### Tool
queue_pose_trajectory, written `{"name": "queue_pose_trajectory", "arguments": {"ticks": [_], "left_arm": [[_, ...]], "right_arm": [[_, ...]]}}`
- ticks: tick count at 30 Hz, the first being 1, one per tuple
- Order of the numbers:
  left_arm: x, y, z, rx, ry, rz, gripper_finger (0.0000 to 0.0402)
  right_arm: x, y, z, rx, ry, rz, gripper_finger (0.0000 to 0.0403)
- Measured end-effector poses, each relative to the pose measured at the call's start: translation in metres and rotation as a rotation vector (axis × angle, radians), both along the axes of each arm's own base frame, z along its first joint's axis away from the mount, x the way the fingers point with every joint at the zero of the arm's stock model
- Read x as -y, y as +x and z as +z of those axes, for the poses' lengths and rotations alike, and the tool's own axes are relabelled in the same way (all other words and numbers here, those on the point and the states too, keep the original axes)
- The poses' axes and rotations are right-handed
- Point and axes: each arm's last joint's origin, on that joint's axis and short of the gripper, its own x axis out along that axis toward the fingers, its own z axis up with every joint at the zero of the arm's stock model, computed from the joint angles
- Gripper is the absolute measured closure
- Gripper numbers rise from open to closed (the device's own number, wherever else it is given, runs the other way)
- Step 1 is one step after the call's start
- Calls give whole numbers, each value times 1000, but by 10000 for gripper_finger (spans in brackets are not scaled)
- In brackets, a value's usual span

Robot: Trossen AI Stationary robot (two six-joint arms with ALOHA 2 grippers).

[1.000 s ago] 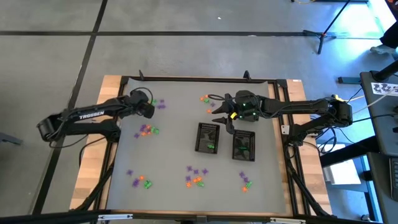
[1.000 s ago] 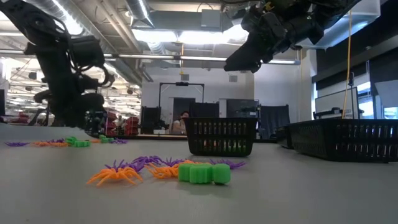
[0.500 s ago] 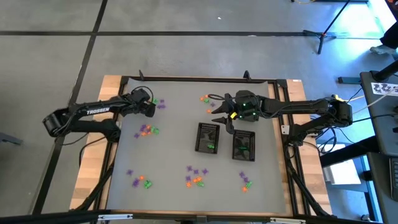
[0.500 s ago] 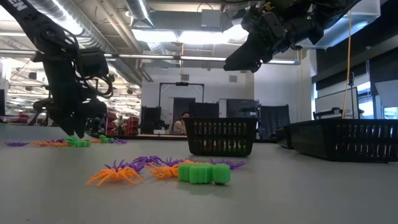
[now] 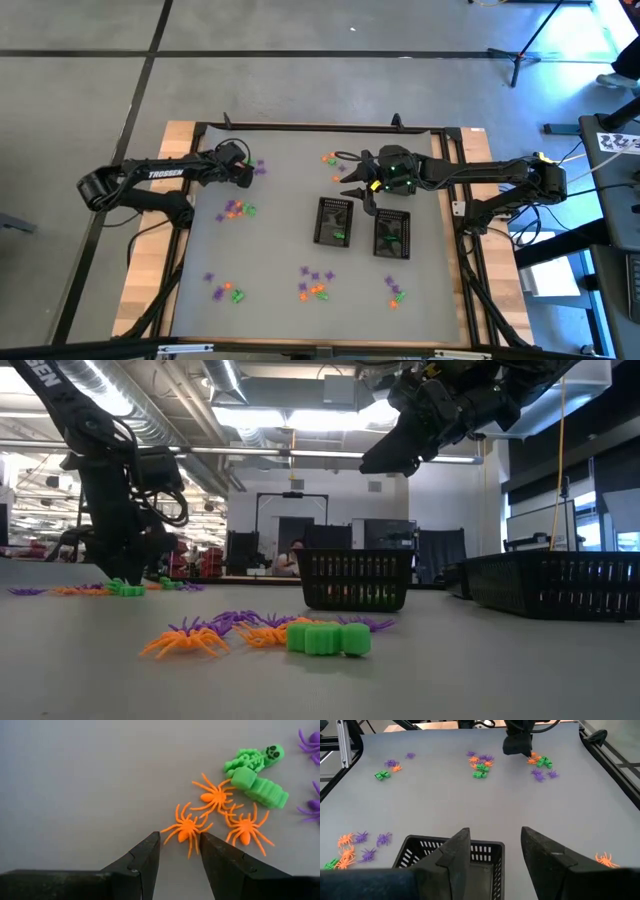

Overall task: Sort Halloween decoration
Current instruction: Put the orange spider toy into the bottom right bin

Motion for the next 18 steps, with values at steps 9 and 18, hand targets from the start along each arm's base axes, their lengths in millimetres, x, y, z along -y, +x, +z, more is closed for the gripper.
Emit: {"name": "queue_pose_trajectory", "arguments": {"ticks": [9,18], "left_arm": [[0,0,0,-14,14,7,275],[0,-1,0,-20,18,9,366]], "right_arm": [[0,0,0,-1,0,0,228],[0,0,0,-2,0,0,228]]}}
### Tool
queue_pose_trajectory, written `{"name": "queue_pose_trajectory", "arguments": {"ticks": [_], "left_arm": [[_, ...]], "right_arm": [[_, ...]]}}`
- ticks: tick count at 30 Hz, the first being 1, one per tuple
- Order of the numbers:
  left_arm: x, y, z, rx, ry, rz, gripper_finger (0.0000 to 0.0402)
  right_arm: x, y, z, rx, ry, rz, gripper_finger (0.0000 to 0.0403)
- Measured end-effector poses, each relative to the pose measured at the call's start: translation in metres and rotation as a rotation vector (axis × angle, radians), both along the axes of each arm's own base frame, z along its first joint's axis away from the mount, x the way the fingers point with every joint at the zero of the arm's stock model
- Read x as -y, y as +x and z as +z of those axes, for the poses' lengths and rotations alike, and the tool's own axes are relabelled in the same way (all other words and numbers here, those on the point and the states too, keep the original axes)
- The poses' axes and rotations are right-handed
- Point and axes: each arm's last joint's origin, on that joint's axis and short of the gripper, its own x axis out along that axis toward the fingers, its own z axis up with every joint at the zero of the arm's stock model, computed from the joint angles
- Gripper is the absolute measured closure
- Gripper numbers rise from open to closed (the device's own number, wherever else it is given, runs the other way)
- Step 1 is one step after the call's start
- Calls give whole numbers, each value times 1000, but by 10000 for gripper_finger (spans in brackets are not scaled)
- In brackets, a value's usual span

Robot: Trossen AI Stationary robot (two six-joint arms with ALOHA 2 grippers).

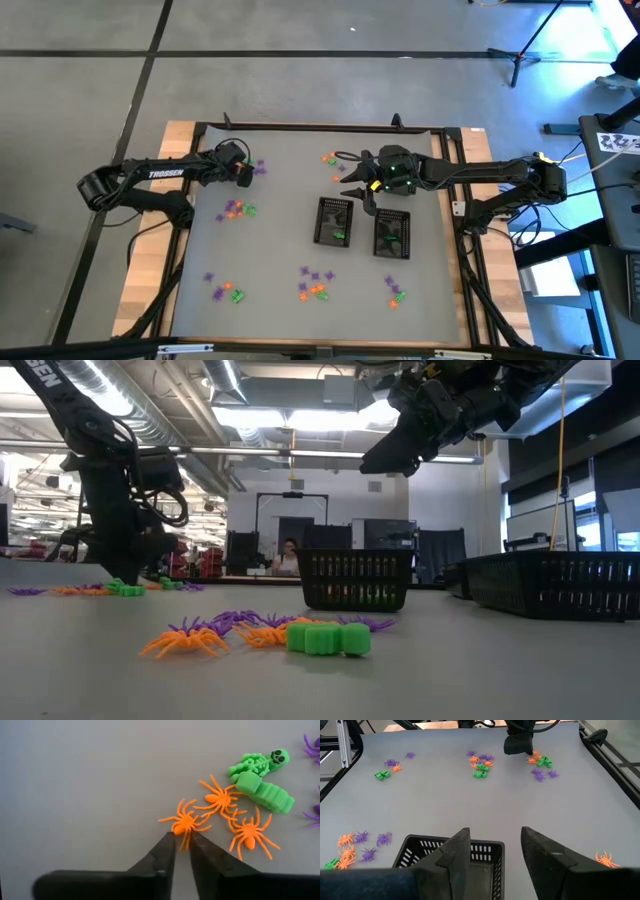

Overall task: Sort Halloween decoration
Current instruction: Put the orange spider toy into the bottom right bin

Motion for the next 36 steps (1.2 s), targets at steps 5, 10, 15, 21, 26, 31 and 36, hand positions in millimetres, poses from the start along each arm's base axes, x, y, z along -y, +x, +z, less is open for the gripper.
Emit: {"name": "queue_pose_trajectory", "arguments": {"ticks": [5,10,15,21,26,31,36], "left_arm": [[0,0,0,-6,0,-3,397],[0,0,2,-10,4,-6,401],[-2,3,12,4,10,-11,401],[-1,13,30,61,42,-82,401],[7,25,54,175,51,-187,401],[22,47,85,376,104,-375,401],[44,77,110,670,210,-612,401]], "right_arm": [[0,0,0,-1,0,0,228],[0,0,0,-2,0,0,228],[0,0,0,-4,1,0,228],[0,0,-1,-11,2,0,228],[-2,-12,11,-10,-5,-13,228],[-8,-34,32,16,10,-21,228],[-24,-50,47,36,-38,-56,228]]}}
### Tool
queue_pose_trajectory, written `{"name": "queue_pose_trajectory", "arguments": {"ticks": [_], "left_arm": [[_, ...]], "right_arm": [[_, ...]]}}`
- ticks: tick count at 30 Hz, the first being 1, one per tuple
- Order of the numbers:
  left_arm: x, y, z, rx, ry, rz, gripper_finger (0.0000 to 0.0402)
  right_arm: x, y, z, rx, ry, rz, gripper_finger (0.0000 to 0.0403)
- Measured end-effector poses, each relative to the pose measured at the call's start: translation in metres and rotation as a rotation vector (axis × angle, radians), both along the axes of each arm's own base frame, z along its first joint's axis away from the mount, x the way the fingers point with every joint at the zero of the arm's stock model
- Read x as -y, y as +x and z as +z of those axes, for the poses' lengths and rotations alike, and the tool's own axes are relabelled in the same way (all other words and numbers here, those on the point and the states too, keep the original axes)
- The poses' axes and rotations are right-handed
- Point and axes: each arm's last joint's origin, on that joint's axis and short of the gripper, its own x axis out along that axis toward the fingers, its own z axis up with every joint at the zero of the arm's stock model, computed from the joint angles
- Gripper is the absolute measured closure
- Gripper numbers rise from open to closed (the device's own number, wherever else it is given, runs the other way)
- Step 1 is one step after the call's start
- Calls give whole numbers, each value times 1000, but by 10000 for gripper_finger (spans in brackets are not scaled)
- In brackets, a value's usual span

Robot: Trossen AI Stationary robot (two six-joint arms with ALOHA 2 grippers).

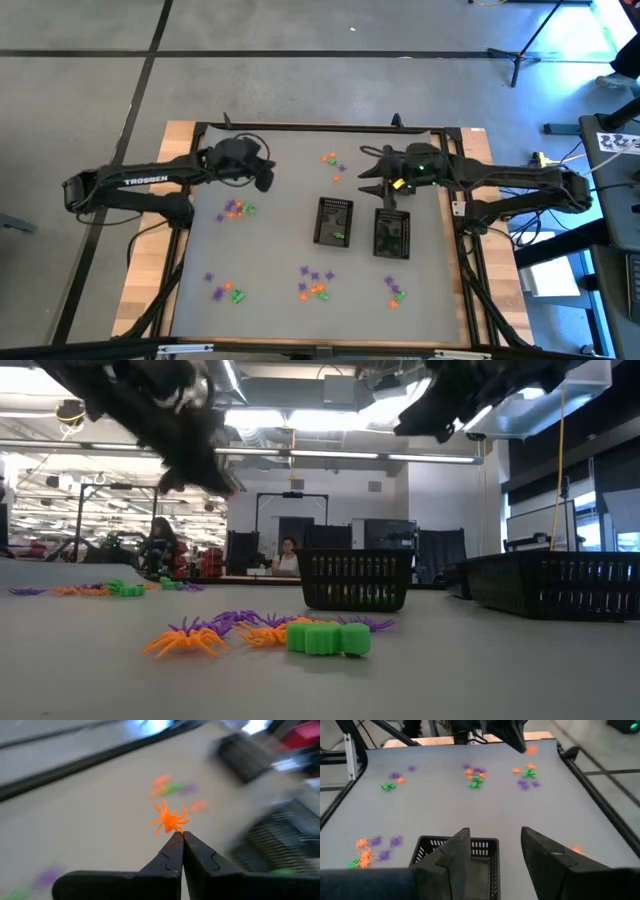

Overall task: Sort Halloween decoration
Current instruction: Put the orange spider toy into the bottom right bin

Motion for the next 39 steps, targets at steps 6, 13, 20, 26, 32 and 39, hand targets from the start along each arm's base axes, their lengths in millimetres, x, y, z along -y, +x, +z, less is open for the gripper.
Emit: {"name": "queue_pose_trajectory", "arguments": {"ticks": [6,13,20,26,32,39], "left_arm": [[31,29,22,258,159,-214,401],[52,64,16,409,270,-288,401],[51,116,11,408,284,-367,401],[53,160,19,428,309,-596,401],[56,167,23,460,303,-711,401],[61,166,22,466,294,-778,401]], "right_arm": [[-18,-6,-4,-79,-75,-82,228],[-34,-27,13,-18,-133,-150,228],[-36,-54,12,56,-85,-198,228],[-25,-57,-12,107,-40,-292,228],[-20,-55,-17,165,45,-123,228],[-19,-47,-32,375,26,116,228]]}}
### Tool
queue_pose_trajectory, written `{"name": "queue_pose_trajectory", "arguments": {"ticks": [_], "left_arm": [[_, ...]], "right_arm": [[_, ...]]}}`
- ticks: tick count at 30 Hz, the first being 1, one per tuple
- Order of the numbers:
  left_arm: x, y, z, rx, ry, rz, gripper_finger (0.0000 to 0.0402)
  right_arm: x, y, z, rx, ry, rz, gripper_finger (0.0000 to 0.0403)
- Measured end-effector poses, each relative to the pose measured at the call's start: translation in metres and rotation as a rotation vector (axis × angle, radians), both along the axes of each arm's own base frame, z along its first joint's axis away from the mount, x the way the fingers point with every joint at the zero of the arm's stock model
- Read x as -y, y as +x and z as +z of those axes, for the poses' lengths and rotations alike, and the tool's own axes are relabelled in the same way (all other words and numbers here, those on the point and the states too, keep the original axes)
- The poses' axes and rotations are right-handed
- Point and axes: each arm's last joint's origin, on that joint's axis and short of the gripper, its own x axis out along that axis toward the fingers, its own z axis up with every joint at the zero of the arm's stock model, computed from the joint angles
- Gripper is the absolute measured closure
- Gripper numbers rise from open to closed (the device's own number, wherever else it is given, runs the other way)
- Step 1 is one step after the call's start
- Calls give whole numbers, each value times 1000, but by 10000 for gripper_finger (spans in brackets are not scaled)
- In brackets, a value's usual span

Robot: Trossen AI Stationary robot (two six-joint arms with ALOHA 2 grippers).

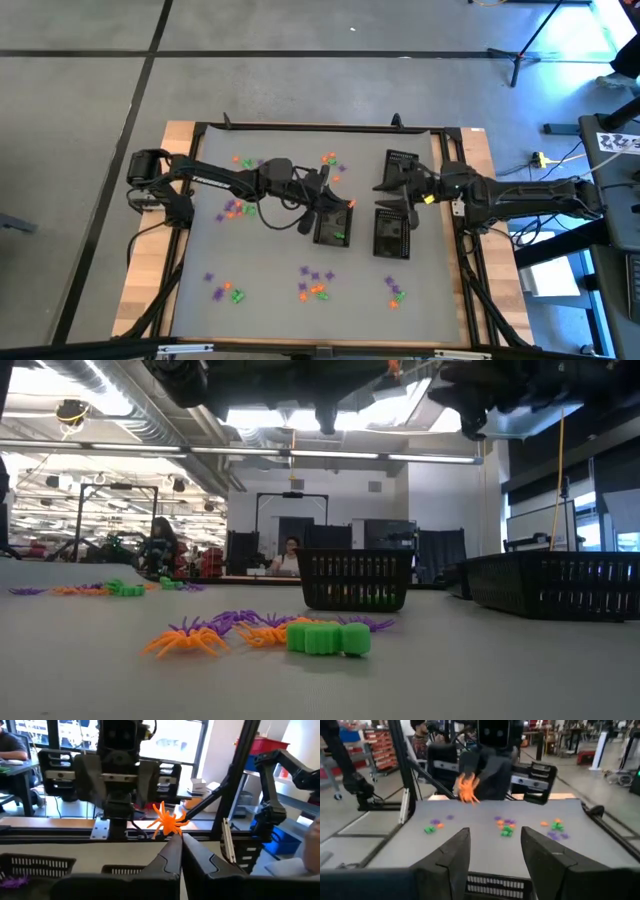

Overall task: Sort Halloween decoration
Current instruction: Put the orange spider toy into the bottom right bin

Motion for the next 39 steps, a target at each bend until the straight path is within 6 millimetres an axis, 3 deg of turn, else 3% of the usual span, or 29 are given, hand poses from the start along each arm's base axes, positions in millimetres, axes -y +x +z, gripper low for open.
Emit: {"name": "queue_pose_trajectory", "arguments": {"ticks": [4,10,21,39], "left_arm": [[6,0,0,5,3,-16,401],[8,0,0,2,10,0,401],[7,0,-2,-19,8,22,401],[6,0,-9,-82,7,49,401]], "right_arm": [[2,12,-7,24,-15,12,228],[-1,34,-15,106,-24,185,228],[2,66,-16,88,8,207,228],[1,70,-19,74,14,271,233]]}}
